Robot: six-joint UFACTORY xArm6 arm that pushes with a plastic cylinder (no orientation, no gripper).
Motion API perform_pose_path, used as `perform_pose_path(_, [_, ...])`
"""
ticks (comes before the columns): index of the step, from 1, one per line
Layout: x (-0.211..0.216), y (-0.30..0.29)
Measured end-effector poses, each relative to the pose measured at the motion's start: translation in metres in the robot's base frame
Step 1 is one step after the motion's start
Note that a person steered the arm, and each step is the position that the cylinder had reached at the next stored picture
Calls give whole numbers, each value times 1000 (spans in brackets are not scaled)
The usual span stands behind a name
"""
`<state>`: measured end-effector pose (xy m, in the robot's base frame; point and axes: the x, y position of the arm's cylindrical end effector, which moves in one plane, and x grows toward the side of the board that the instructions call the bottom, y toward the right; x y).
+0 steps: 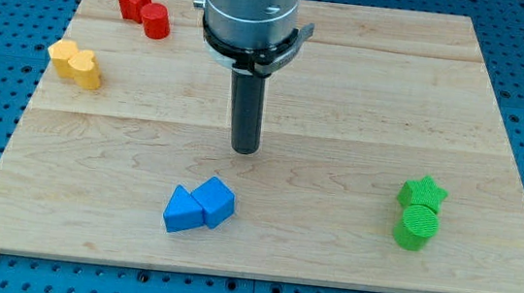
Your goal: Push the yellow heart to the top right
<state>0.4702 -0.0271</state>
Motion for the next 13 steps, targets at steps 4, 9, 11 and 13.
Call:
perform_pose_path(4, [0, -27])
perform_pose_path(9, [-76, -277])
perform_pose_path(11, [-100, -216])
perform_pose_path(13, [-82, -158])
